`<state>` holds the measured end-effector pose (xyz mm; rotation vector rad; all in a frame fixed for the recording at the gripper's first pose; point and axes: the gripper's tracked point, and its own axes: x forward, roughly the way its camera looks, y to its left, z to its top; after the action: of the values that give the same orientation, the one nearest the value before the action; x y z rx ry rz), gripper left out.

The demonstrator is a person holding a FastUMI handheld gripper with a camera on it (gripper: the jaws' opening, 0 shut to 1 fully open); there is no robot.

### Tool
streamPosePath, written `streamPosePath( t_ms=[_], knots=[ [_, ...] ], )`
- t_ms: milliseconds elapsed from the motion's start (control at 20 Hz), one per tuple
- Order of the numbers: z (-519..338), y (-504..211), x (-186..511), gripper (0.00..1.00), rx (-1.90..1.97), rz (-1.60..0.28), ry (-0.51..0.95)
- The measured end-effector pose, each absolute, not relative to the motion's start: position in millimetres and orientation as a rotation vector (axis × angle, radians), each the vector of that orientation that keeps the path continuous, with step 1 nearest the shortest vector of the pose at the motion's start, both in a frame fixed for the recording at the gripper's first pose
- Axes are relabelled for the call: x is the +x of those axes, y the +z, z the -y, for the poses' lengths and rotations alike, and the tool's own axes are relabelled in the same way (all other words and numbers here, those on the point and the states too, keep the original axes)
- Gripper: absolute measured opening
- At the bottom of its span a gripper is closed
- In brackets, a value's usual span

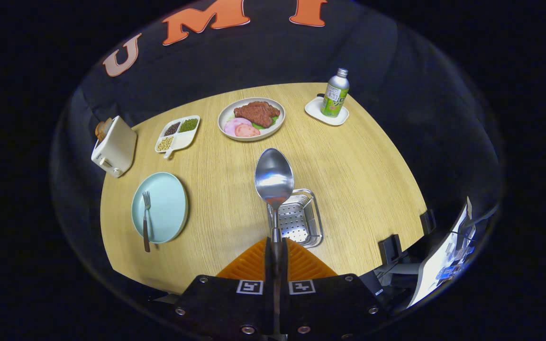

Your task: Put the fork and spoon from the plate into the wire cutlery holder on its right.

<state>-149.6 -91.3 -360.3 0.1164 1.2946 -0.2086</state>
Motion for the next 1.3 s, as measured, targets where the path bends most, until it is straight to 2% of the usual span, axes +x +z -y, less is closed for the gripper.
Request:
streamPosePath(
  t_ms=[300,700,1000,1100,1150,1300],
  knots=[
    [100,-384,-177,0.06,0.117,-1.387,-0.192],
    [119,-386,-161,0.08,0.118,-1.343,-0.196],
    [124,-341,-101,0.14,0.128,-1.068,-0.190],
    [124,-313,-76,0.22,0.128,-0.927,-0.187],
    [122,-299,-65,0.32,0.131,-0.861,-0.183],
    [104,-255,-42,0.35,0.146,-0.666,-0.150]
  ],
)
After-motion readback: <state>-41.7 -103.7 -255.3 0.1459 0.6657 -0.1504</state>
